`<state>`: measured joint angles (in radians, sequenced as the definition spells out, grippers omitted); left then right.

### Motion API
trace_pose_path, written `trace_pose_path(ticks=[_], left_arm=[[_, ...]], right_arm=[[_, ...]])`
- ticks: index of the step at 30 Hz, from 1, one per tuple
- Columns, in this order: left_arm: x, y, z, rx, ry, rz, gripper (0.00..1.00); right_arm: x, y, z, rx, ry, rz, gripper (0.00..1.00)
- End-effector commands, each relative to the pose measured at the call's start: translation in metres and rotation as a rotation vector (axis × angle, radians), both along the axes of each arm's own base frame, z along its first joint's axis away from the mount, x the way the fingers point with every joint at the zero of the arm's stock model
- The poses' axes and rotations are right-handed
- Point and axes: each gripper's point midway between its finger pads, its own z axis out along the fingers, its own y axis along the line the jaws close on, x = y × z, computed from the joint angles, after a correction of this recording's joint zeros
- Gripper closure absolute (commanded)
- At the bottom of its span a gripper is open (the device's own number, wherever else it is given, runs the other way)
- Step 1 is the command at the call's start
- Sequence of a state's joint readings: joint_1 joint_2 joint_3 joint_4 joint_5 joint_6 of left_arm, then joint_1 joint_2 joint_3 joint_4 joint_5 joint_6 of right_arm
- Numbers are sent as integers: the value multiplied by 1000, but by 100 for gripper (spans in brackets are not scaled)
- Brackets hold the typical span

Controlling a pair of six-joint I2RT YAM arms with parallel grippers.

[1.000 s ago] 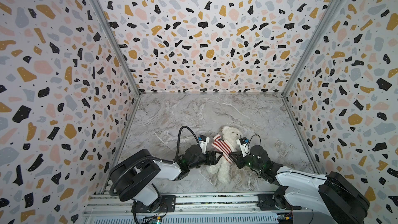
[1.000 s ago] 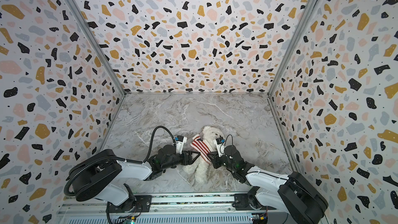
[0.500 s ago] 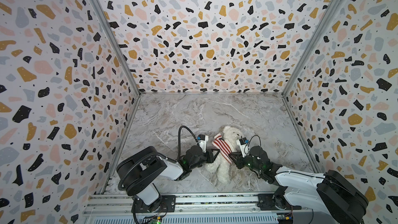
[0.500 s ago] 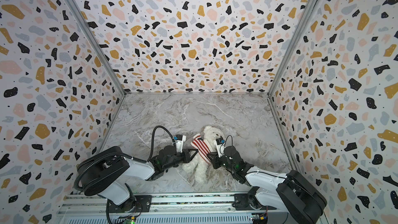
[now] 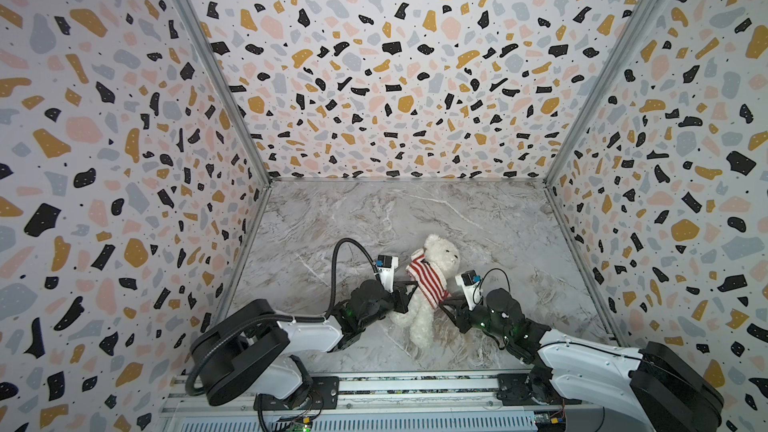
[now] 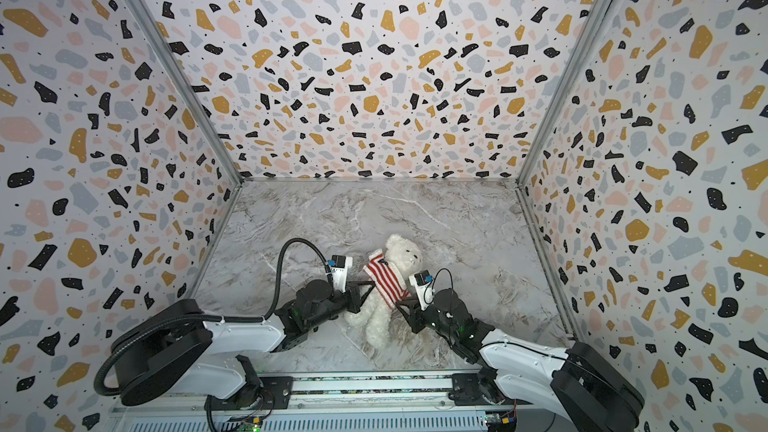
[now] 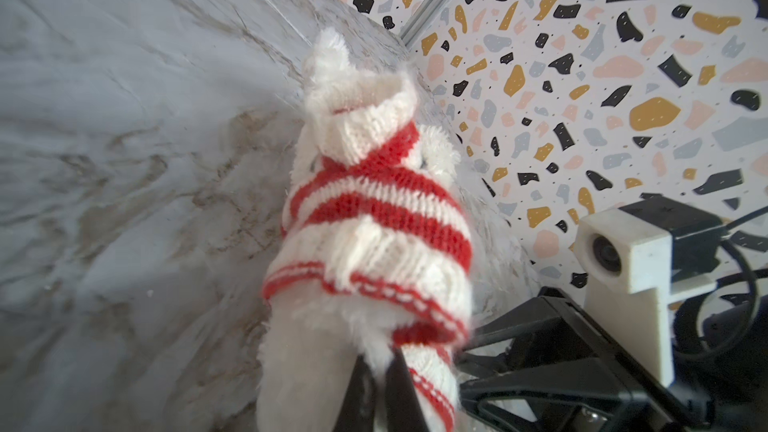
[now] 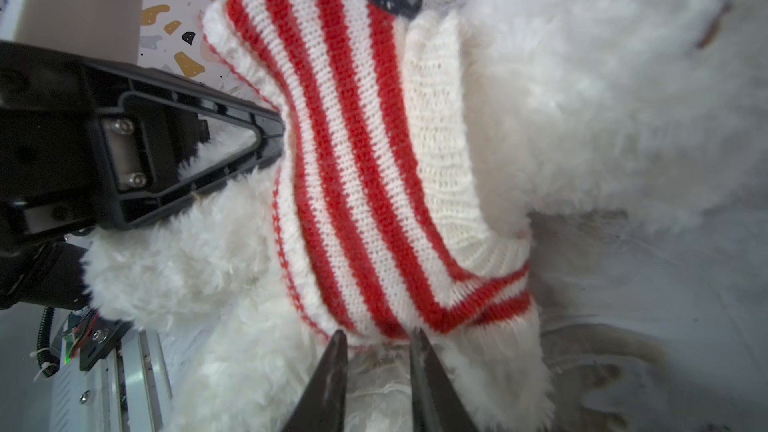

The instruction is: Dress the teddy bear

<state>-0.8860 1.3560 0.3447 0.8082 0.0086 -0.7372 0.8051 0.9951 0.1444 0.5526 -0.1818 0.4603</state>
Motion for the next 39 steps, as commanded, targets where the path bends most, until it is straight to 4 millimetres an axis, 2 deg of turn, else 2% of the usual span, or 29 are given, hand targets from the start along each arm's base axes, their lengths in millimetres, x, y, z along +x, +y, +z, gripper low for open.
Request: trace_pose_path(ticks=[1,6,10,16,20,24,31,34,37,39], left_arm=[[6,12,16,114,-144,24,100],[5,28,27,222,-238,37,100],[5,38,30,317,-293,53,100],[-1,36,36,418,-374,35,100],[-8,32,28,530,-424,19,100],[-19,23,16,555,-436,-33,100],[-44,2,11,534,-467,-140,100],[-50,-4,8,536,-469,-172,100],[-52,-6,4,556,-469,-182,100],[-53,-7,3,557,-470,-187,100]], right_arm=[[0,3,19,4,-99,20,68],[-8,5,52,18,-256,48,61],[-14,4,81,37,-382,73,59],[-15,11,113,3,-520,128,59],[-19,17,127,2,-619,176,63],[-13,17,133,-1,-625,159,63],[-1,16,138,-72,-613,135,63],[10,11,144,-95,-617,91,63],[29,2,142,-113,-556,37,68],[35,-2,138,-117,-525,39,72]])
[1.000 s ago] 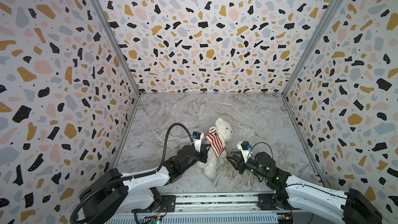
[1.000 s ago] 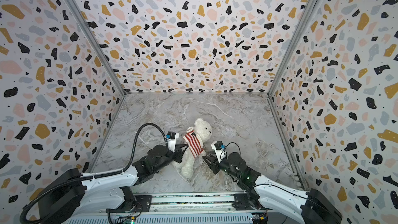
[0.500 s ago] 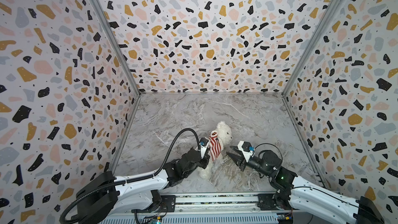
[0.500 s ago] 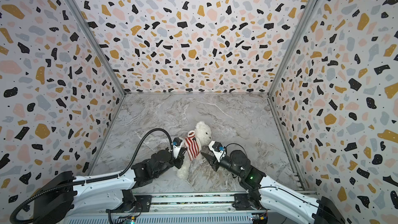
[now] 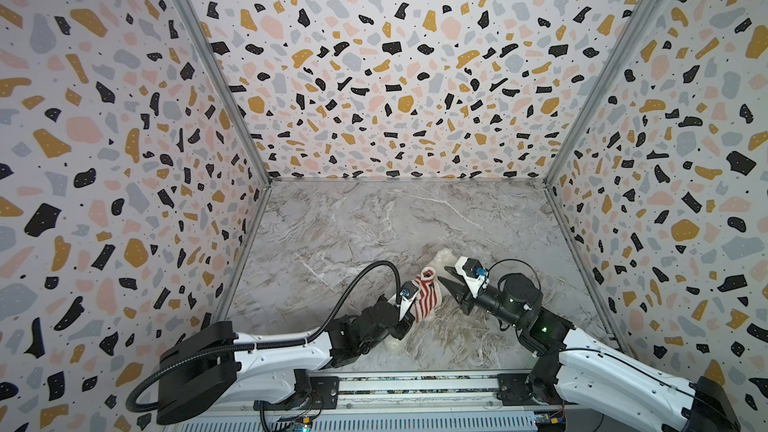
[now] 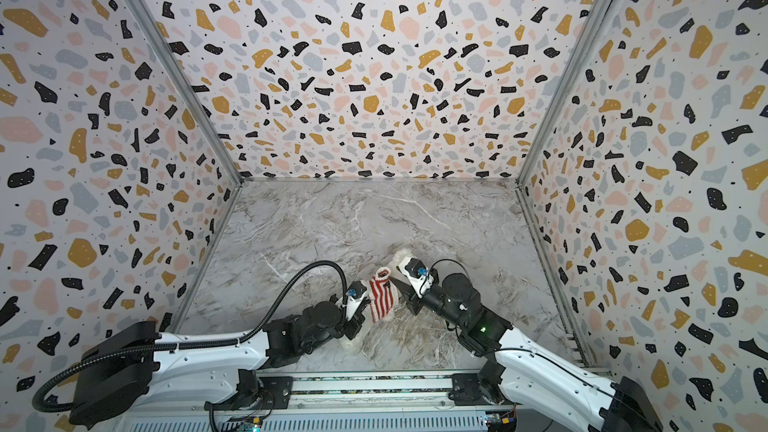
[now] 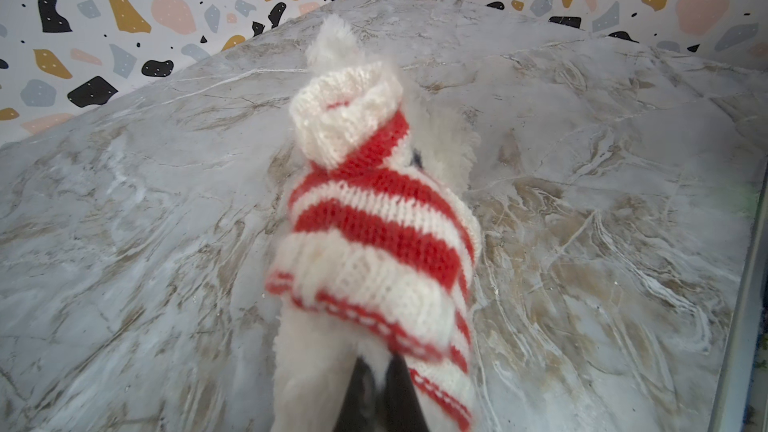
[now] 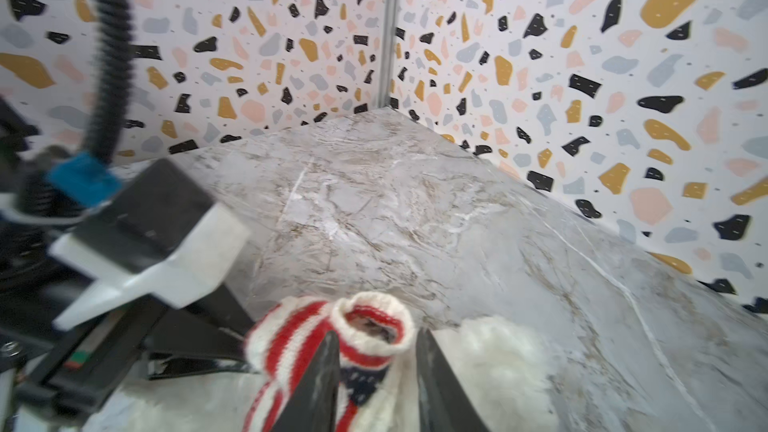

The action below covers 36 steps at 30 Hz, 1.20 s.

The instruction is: Dress the teddy bear

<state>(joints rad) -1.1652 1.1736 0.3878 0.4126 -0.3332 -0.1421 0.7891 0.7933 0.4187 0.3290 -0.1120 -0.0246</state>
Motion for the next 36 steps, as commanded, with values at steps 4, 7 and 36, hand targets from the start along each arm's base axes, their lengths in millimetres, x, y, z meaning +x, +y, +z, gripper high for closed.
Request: trace_pose_path(ticks=[4,7,36], left_arm=[[-7,-11,4,-13,-14,-47,100],[-13,-16,0,-4,-7,-70,100],[-47,-39,-36,2,163,-201,49]], right_arm=[[9,0,-9,-38,91,10,79],[3,8,-13,-46,122,68,82],[-37,2,-113,-21,568,38,91]])
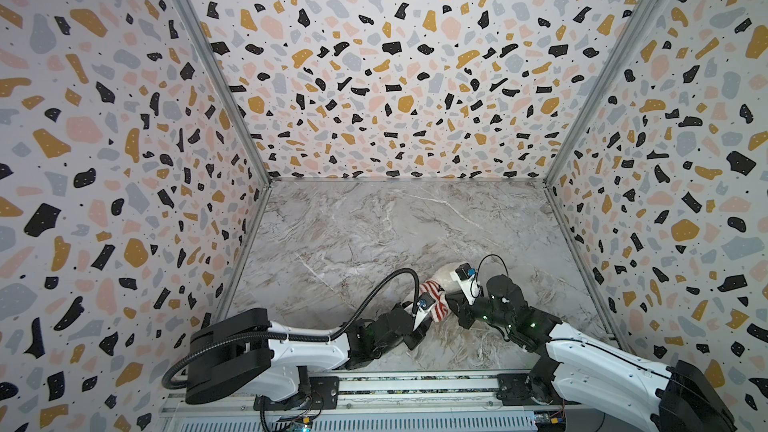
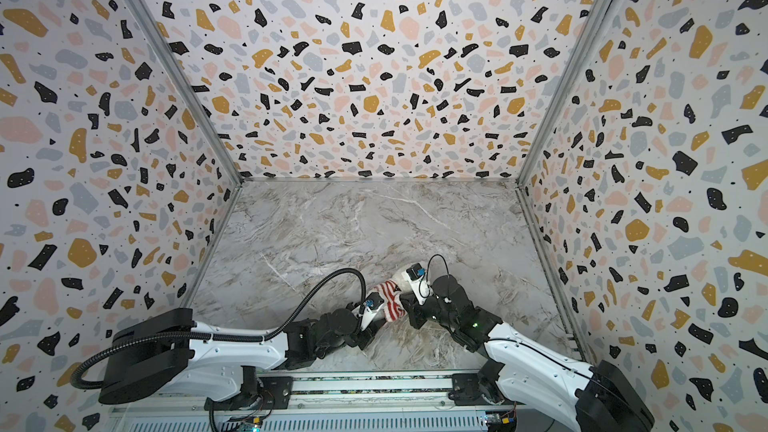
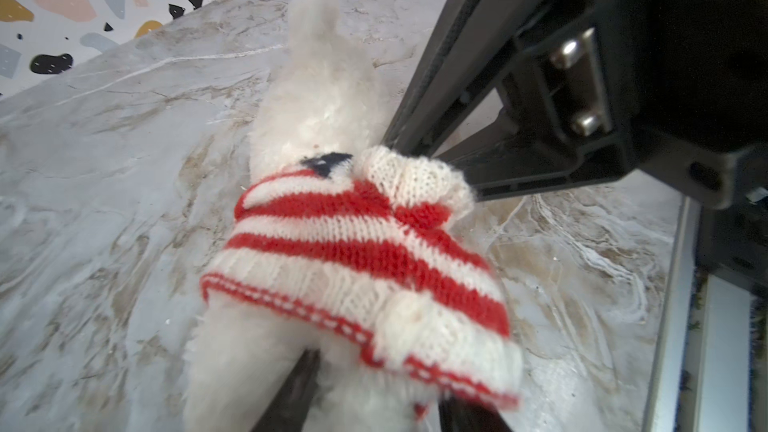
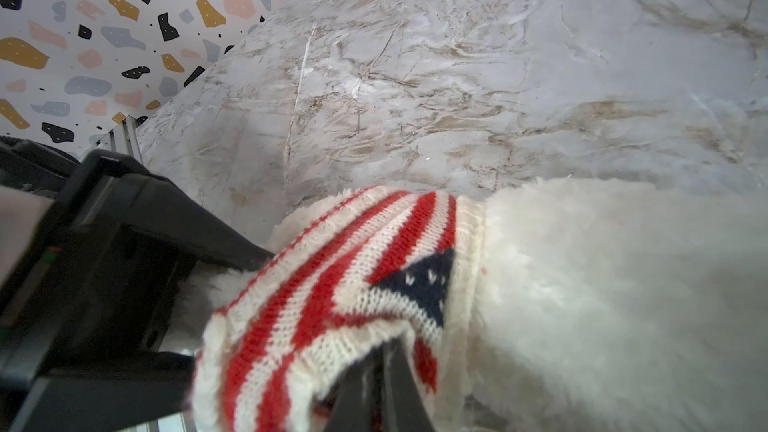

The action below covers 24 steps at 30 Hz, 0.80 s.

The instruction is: Dress the teddy bear

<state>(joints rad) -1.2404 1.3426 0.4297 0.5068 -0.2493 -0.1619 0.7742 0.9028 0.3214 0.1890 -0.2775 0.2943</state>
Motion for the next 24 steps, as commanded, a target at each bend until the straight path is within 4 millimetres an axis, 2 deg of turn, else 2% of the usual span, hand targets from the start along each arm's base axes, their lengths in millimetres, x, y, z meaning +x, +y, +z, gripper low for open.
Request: trace_pose_path(ticks=[1,6,12,14,18,20,24], left_arm=[[-22,2,-13,-20,125,-60,49],[-31,7,4,-162,238,-35,48],[-19,23,27,-323,336,75,51],[-13,25,24,-307,359,117,55],[-1,28,1,-179,369,194,62],[7,31,-6,-181,379,225,65],[25,31,6,-289,364,228,69]], right_arm=[[-5,1,-7,10,37,-11,91],[-4,-2,-15,3,53,-37,91],[-5,-8,-18,13,57,-68,90],[-7,-7,-20,14,64,-61,90],[-10,-3,-23,17,67,-43,90],[-10,-1,-25,19,69,-40,90],[-11,1,-29,16,72,-37,90]])
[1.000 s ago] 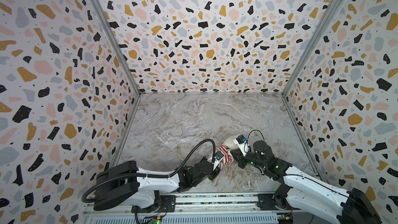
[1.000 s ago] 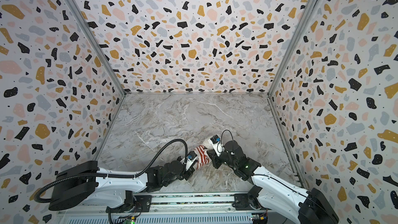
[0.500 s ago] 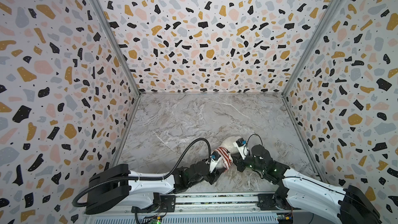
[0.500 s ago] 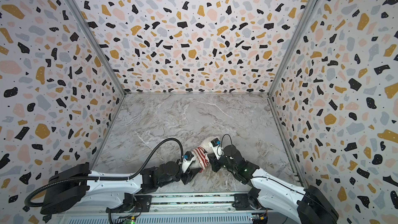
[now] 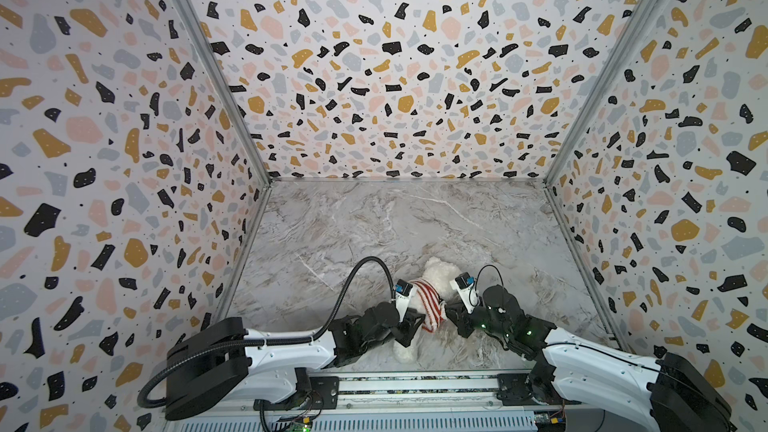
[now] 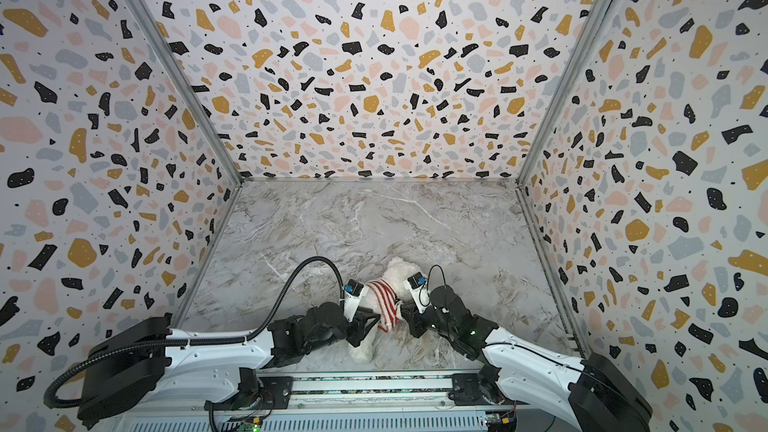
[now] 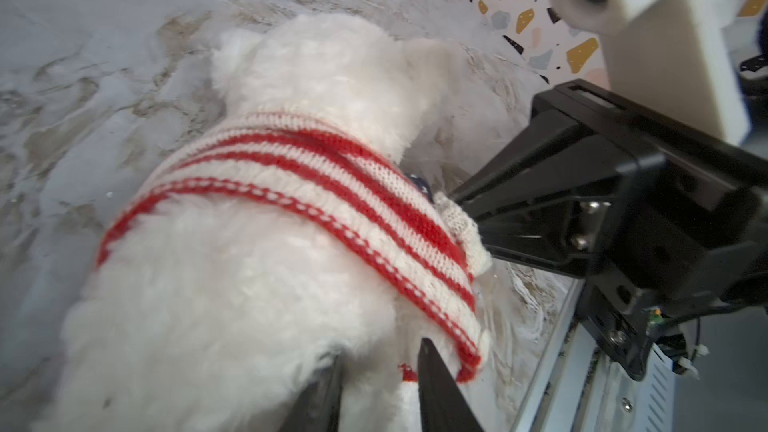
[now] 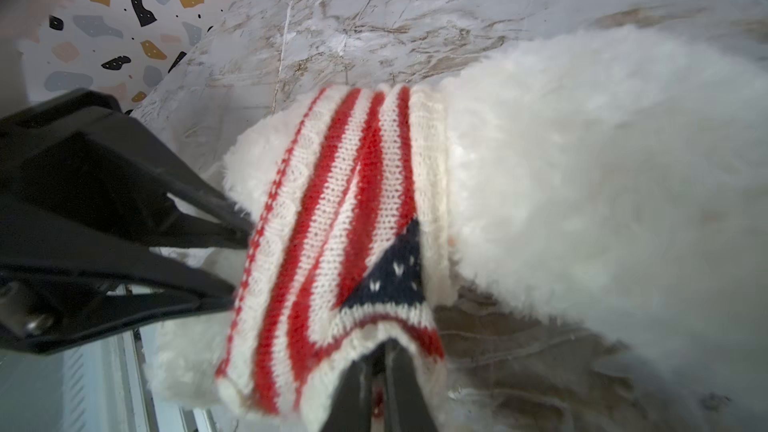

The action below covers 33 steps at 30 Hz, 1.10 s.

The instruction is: Dress the teddy bear

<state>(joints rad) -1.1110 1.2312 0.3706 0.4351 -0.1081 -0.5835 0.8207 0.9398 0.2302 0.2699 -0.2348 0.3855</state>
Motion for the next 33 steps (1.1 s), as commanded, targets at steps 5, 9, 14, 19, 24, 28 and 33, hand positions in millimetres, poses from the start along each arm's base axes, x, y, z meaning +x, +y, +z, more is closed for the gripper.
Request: trace_pose_path(ticks=[5,9,14,19,24,28,33], left_arm=[[37,9,10,-64,-21,46,71],[35,10,13,-57,-22,23,71],[29,12,18,-97,10,25,66],[29,5,21,-147,44,34,63],[33,-8,20,-154,56,32,64],[36,-16,25,-186,52,28,69],[37,-23,26,-192,59,22,73]], right_arm=[[7,6,8,30,-37,-13,89],[10,10,8,39,-46,-10,89],[11,12,5,48,-45,-9,89],[11,13,3,43,-44,-3,89],[11,12,-1,42,-43,-5,89],[12,13,0,49,-52,-8,89],[14,15,-1,47,-49,-8,89]])
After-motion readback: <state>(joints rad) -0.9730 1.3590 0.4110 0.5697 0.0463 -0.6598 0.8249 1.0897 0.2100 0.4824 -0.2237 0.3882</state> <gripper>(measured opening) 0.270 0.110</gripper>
